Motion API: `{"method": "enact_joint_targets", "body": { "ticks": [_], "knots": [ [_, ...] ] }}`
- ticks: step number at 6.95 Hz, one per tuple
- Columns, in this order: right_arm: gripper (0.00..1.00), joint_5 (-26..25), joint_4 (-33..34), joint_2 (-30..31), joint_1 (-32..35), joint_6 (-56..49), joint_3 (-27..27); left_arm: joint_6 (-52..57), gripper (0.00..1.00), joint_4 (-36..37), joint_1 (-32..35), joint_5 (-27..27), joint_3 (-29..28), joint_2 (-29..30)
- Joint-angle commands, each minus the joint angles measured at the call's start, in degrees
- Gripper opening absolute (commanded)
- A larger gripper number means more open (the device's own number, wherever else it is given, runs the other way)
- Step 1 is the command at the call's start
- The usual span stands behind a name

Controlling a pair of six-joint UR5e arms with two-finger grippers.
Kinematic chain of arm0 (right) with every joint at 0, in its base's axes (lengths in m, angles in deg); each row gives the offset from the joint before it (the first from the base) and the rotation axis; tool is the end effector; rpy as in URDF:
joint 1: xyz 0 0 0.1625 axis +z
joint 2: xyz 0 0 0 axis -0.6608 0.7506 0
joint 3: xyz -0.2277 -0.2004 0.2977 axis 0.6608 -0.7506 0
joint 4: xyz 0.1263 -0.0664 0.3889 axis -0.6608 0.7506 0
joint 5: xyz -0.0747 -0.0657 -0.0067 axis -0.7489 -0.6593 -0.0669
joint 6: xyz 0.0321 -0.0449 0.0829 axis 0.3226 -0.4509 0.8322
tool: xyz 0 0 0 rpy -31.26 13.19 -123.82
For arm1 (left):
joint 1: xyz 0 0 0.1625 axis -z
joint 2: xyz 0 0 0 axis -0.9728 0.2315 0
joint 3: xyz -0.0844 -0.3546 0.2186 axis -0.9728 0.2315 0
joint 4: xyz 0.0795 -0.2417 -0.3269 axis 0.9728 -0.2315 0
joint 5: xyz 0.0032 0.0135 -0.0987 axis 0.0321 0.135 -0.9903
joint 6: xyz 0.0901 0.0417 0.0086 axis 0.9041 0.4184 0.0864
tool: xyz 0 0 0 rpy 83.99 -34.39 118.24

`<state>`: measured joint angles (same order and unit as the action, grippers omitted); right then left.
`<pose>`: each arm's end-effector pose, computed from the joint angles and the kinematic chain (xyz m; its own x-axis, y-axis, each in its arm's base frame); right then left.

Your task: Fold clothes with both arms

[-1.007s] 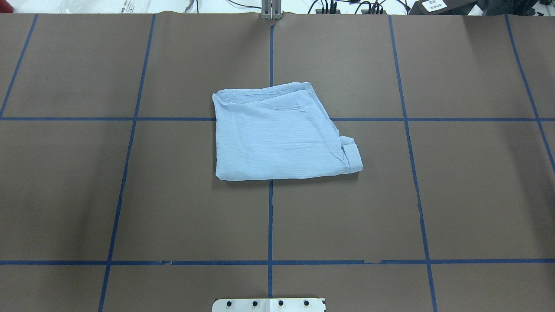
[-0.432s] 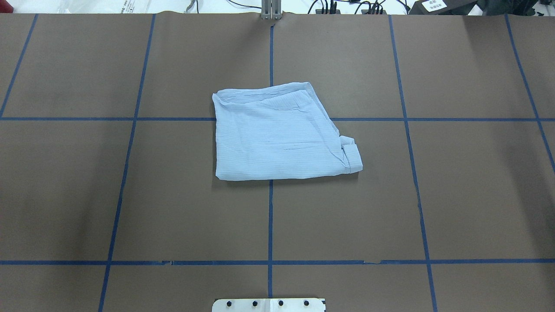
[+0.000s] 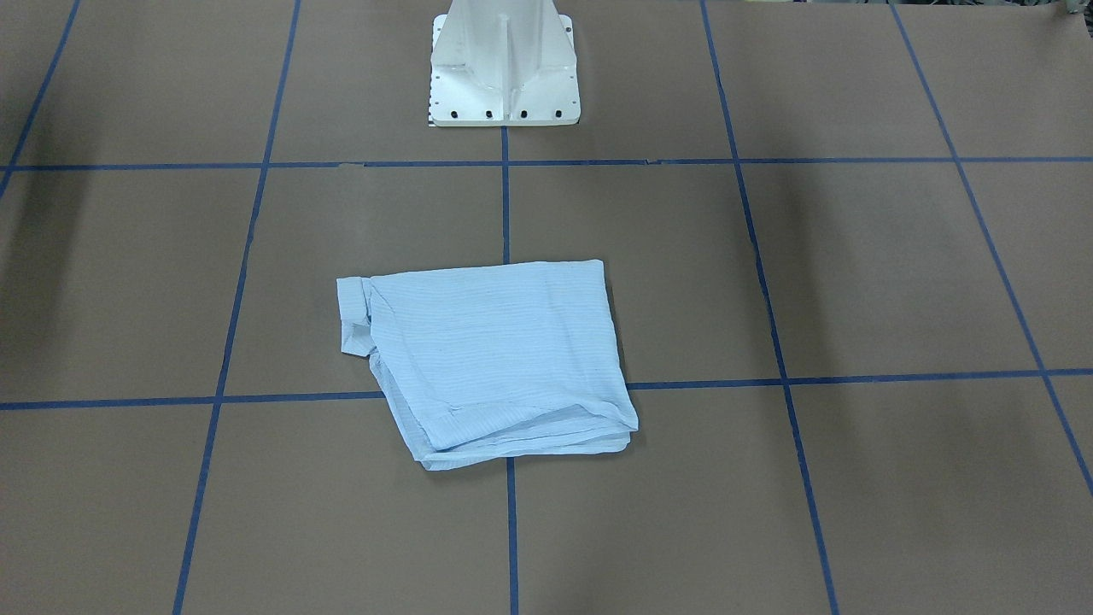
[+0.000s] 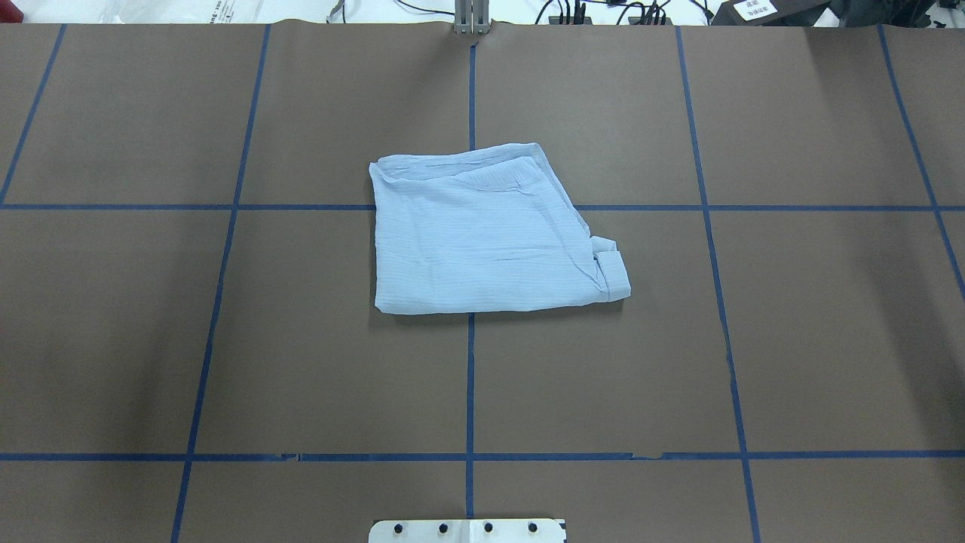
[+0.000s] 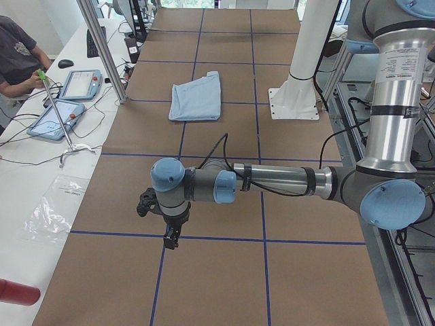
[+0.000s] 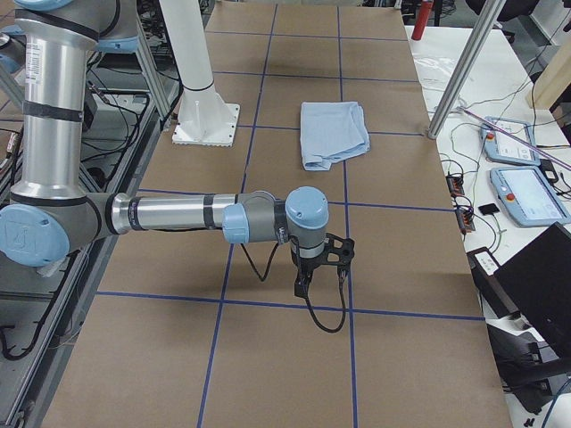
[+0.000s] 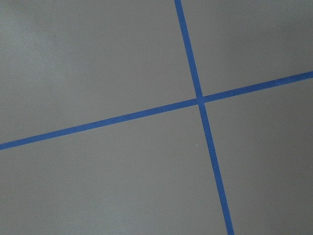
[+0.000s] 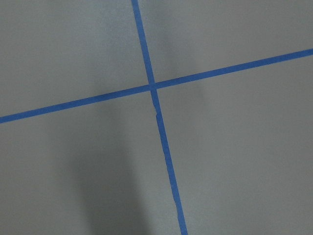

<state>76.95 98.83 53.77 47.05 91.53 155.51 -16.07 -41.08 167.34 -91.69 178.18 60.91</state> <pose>0.0525 -0.4394 0.6139 0.6931 0.2261 0.6845 -0.2083 0.9719 -0.1101 -0.0754 -0.5072 0.6416 0.7496 0.2260 -0.6221 -0.1493 0.9734 0.1737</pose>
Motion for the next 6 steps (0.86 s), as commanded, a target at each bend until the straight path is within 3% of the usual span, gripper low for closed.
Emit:
{"method": "enact_joint_targets", "body": {
  "ticks": [1,3,4,5,6],
  "knots": [
    [1.00,1.2,0.3,0.0,-0.1,-0.1,0.0,0.1,1.00,-0.1,0.0,-0.1,0.0,0.0],
    [1.00,1.3,0.2,0.0,-0.1,0.1,-0.1,-0.2,1.00,0.0,0.0,-1.6,0.0,0.1],
    [1.00,1.3,0.1,0.0,-0.1,0.2,-0.1,-2.9,1.00,0.3,0.0,-5.3,0.0,0.2],
    [1.00,1.3,0.1,0.0,-0.1,0.2,-0.1,-10.4,1.00,0.3,0.0,-5.6,0.6,0.6],
    [1.00,1.3,0.1,0.0,-0.1,0.2,-0.1,-11.0,1.00,0.3,0.0,-5.7,0.8,0.5]
  ]
}}
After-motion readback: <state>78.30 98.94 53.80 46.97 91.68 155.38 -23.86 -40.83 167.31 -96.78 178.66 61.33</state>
